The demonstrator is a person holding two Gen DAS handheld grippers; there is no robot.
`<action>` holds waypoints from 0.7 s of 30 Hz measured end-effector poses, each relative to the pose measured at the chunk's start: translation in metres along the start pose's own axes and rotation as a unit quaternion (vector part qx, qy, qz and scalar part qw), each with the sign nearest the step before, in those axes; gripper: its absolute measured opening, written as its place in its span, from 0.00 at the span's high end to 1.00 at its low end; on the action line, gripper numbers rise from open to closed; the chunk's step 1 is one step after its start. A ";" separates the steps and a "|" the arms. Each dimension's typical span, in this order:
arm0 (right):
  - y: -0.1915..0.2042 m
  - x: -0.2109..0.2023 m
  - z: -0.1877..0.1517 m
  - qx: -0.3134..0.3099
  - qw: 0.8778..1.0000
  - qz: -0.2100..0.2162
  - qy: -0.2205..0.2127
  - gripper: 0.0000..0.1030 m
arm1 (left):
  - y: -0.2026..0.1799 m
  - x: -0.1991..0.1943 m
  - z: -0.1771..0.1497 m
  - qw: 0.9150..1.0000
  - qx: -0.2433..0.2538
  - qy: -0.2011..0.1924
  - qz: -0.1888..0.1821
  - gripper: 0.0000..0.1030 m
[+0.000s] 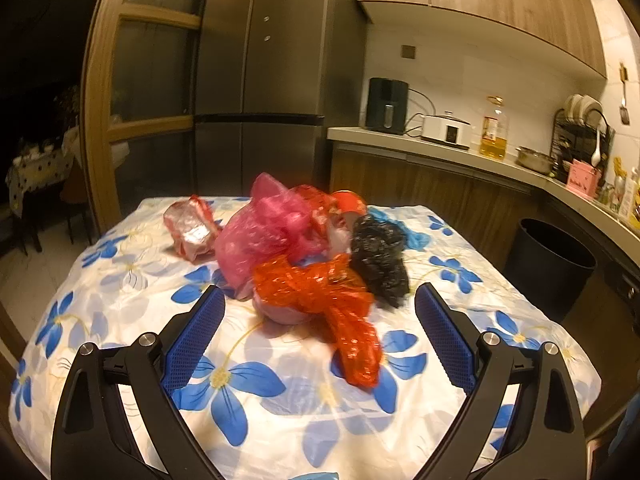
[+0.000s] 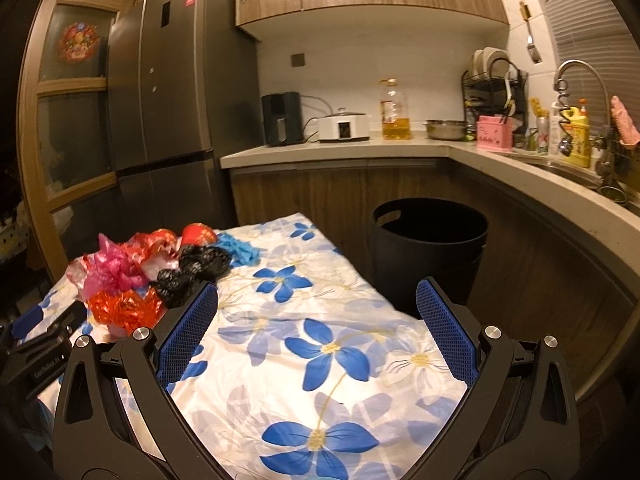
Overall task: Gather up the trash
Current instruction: 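Grasp the orange bag with the left tool while the right tool grasps the black bag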
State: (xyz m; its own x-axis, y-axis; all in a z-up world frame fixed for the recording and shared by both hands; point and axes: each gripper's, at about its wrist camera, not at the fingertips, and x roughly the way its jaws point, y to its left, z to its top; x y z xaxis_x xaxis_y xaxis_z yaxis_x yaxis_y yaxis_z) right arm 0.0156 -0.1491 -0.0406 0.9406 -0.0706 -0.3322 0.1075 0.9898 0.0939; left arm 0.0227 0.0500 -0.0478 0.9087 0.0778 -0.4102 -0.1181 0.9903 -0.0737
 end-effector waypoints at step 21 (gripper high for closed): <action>0.037 0.069 -0.014 -0.016 0.998 0.055 0.003 0.05 | -0.015 0.105 -0.026 0.994 -0.010 0.111 -0.009 0.55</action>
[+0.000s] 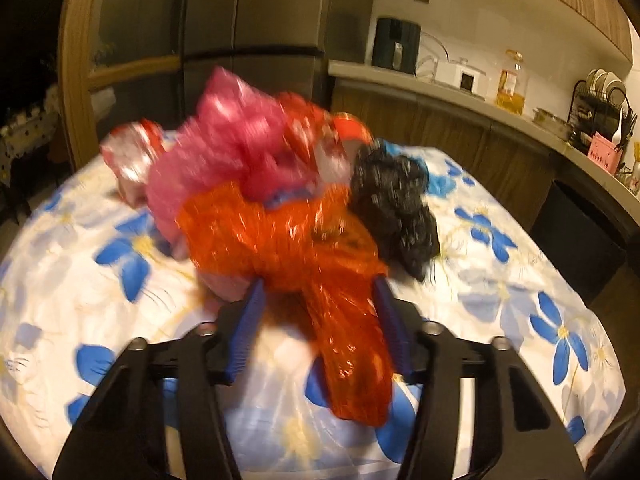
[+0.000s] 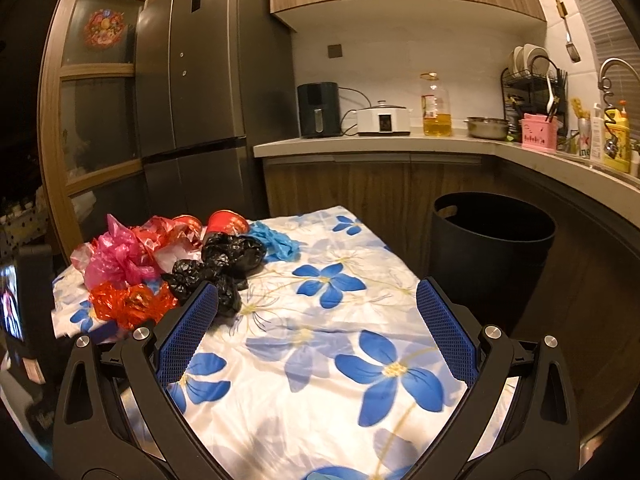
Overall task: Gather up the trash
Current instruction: 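Grasp the orange bag with the left tool while the right tool grasps the black bag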
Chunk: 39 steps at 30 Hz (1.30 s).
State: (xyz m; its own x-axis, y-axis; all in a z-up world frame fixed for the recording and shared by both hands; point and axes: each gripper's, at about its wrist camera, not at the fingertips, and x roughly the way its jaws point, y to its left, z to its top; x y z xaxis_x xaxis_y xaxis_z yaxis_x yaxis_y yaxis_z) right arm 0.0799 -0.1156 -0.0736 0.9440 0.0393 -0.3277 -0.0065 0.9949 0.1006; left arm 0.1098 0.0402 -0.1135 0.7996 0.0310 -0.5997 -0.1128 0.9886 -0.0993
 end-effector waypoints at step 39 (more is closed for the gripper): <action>0.104 0.133 -0.011 -0.041 0.986 0.120 0.112 0.86 | 0.045 -0.059 0.015 0.994 -0.032 -0.104 0.018 0.94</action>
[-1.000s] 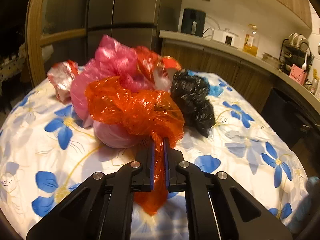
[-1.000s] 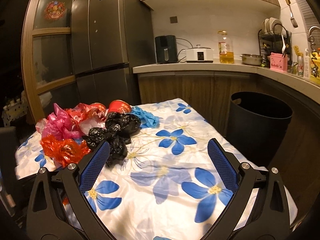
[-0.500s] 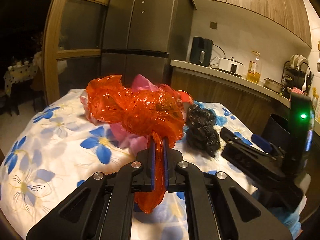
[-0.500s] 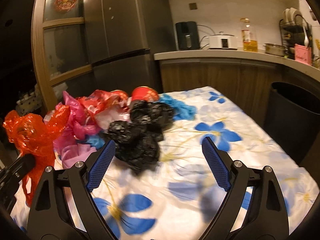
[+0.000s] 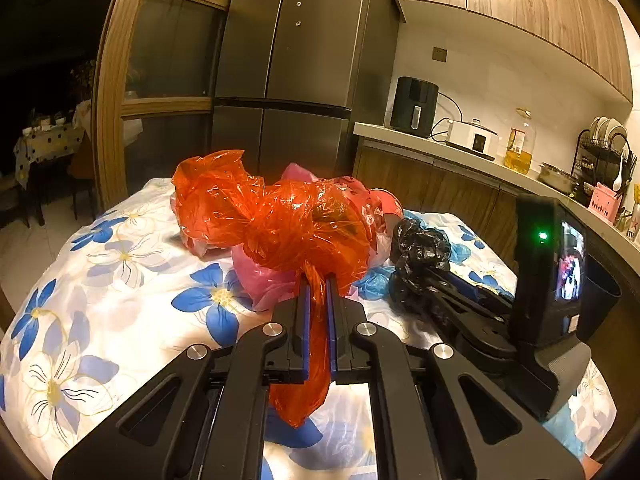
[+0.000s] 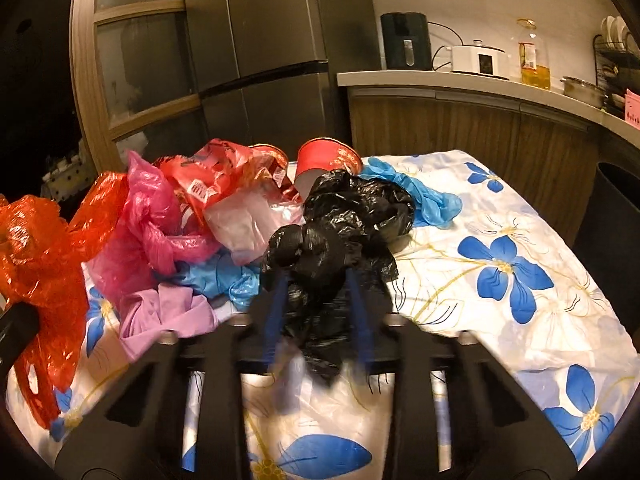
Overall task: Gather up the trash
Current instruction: 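Grasp the orange bag with the left tool while the right tool grasps the black bag, then carry both bags to the black bin and open both tools to drop them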
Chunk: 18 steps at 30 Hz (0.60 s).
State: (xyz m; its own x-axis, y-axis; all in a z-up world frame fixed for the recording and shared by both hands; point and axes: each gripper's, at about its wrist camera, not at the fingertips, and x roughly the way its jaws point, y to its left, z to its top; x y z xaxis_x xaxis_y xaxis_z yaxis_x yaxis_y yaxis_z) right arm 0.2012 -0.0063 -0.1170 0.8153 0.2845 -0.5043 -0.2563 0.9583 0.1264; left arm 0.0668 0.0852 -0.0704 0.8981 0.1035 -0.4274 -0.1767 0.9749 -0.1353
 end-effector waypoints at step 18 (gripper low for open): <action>-0.035 -0.118 -0.008 -0.002 0.998 0.009 -0.067 0.96 | -0.038 -0.019 0.006 0.999 0.016 -0.021 -0.034 0.94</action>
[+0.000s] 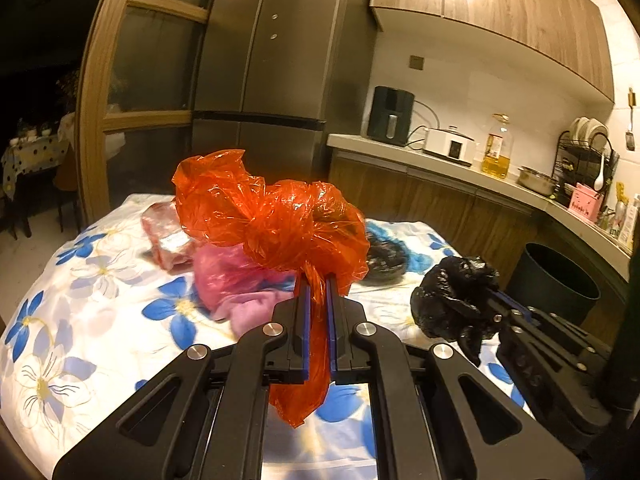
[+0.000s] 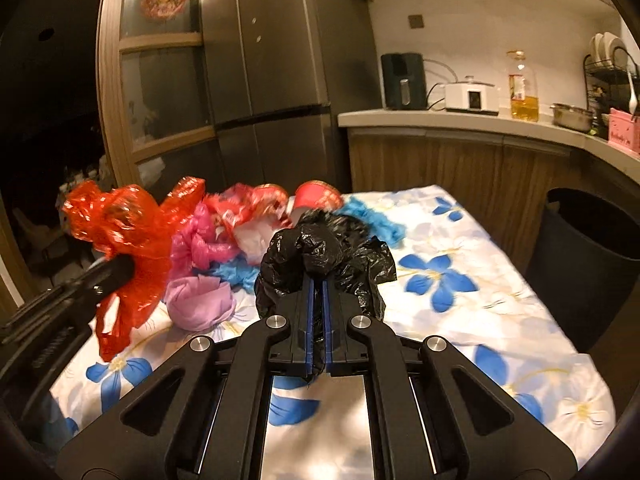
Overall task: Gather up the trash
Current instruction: 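Carry both bags to the black bin and open both tools to drop them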
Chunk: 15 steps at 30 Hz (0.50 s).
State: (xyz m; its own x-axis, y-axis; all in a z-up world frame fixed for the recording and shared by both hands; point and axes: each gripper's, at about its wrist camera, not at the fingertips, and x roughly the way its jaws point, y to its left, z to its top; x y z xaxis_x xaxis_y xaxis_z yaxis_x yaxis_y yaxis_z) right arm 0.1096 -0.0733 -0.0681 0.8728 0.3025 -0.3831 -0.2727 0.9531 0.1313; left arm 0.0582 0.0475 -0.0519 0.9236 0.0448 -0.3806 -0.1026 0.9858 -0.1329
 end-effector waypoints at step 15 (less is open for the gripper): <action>-0.067 -0.044 0.014 0.035 0.997 -0.047 -0.041 0.97 | -0.073 0.015 0.013 0.998 0.040 -0.009 -0.046 0.94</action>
State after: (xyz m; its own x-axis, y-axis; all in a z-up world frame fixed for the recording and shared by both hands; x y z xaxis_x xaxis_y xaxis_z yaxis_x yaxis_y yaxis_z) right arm 0.0950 -0.1506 -0.0469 0.9241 0.2079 -0.3208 -0.1620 0.9731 0.1638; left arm 0.0847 -0.0212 -0.0357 0.9346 -0.0441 -0.3530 0.0122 0.9957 -0.0918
